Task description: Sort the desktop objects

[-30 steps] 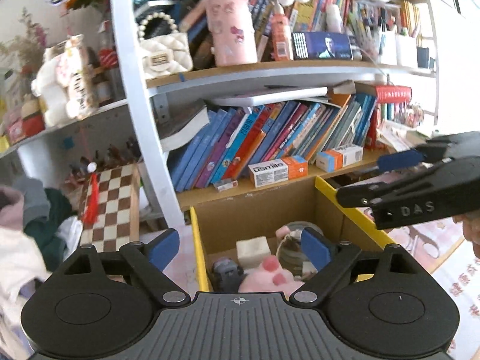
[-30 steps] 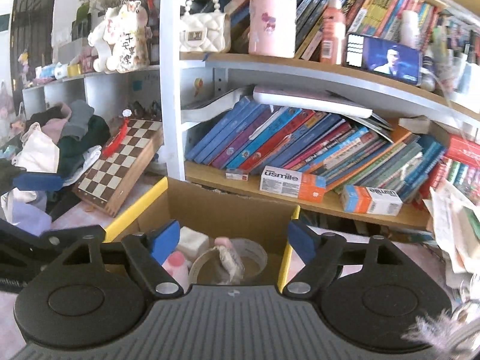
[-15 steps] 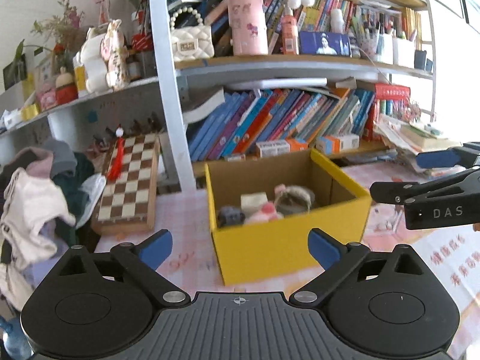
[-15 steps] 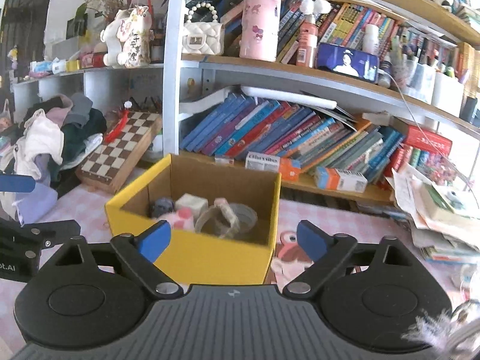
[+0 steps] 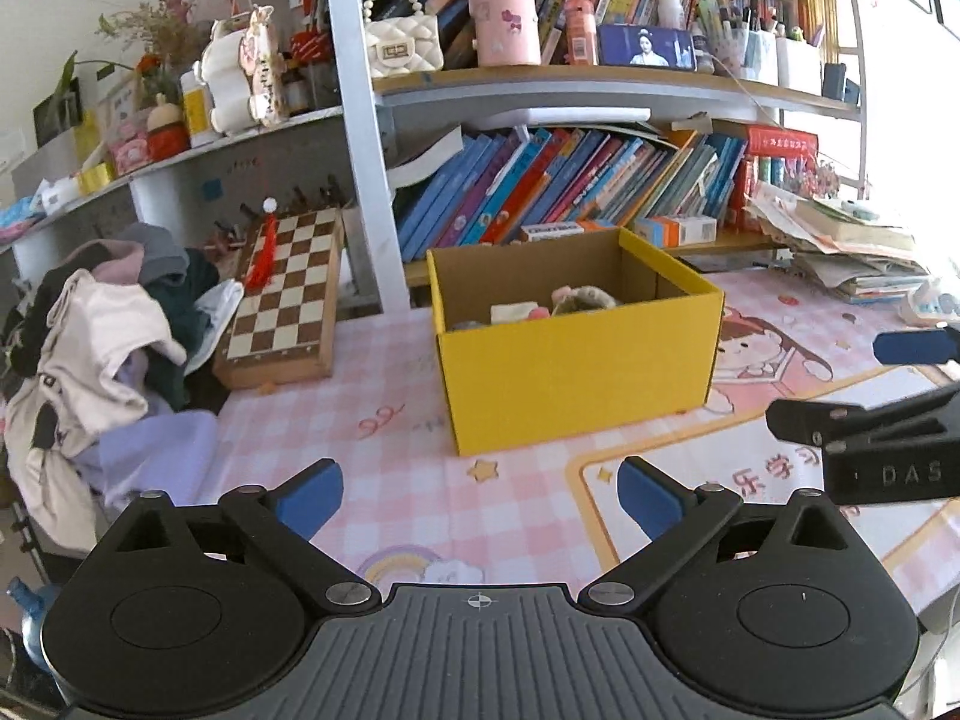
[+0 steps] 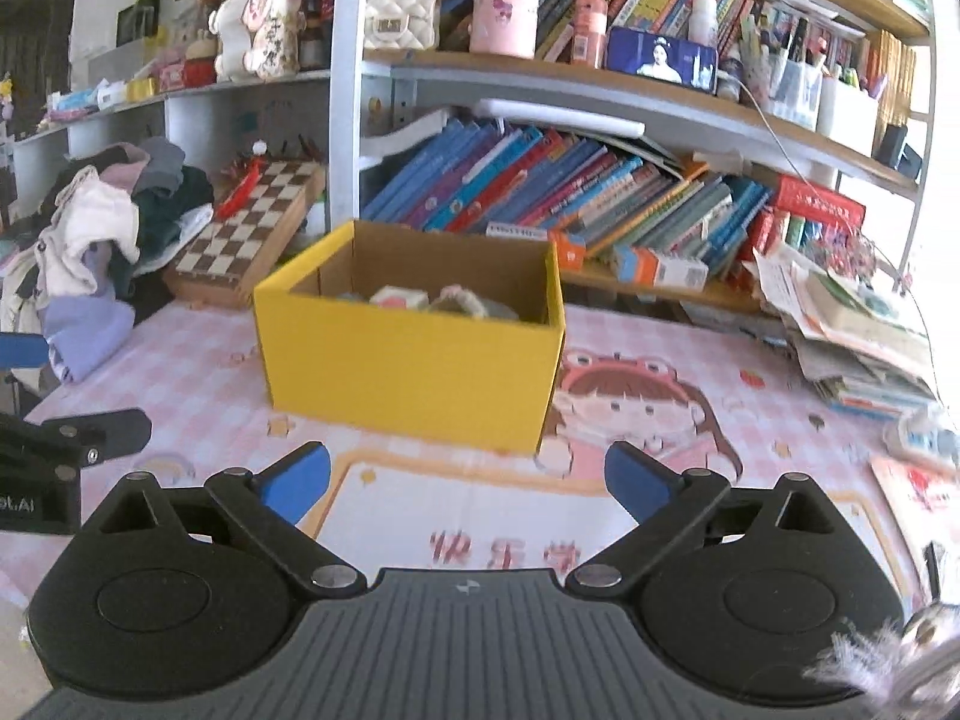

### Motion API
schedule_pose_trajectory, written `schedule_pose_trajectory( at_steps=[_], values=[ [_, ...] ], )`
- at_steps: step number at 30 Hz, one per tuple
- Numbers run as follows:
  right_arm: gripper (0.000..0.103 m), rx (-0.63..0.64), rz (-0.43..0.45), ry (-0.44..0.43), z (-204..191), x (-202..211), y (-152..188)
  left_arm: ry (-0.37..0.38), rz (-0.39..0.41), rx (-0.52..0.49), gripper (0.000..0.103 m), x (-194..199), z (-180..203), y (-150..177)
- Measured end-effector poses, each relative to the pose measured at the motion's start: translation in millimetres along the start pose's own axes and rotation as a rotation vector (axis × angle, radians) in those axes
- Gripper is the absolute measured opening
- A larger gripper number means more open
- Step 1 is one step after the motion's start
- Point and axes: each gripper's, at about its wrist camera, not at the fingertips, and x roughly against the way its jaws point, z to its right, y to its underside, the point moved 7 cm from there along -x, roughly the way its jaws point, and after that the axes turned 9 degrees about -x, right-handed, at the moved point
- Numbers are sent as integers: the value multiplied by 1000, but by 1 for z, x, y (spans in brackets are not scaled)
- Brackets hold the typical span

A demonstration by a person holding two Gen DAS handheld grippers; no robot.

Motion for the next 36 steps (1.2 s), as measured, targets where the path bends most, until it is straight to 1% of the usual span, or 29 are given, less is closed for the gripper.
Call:
schedule_pose_trajectory(
  at_steps=[8,12,17,24,32,36],
  values=[
    [101,-20,-65,17,-6,13,31,14,-42,-5,100,7,6,23],
    [101,-13,-96,22,-11,17,46,26,-72,-18,100,9,10,34],
    [102,-3,-121,35,-15,21,59,34,-110,-9,100,12,13,47],
    [103,2,-137,50,-16,24,66,46,-147,-2,100,13,17,58],
    [103,7,-148,55,-18,28,70,70,-144,-20,100,21,25,62],
    [103,9,-146,53,-19,30,71,70,-143,-11,103,23,23,63]
  ],
)
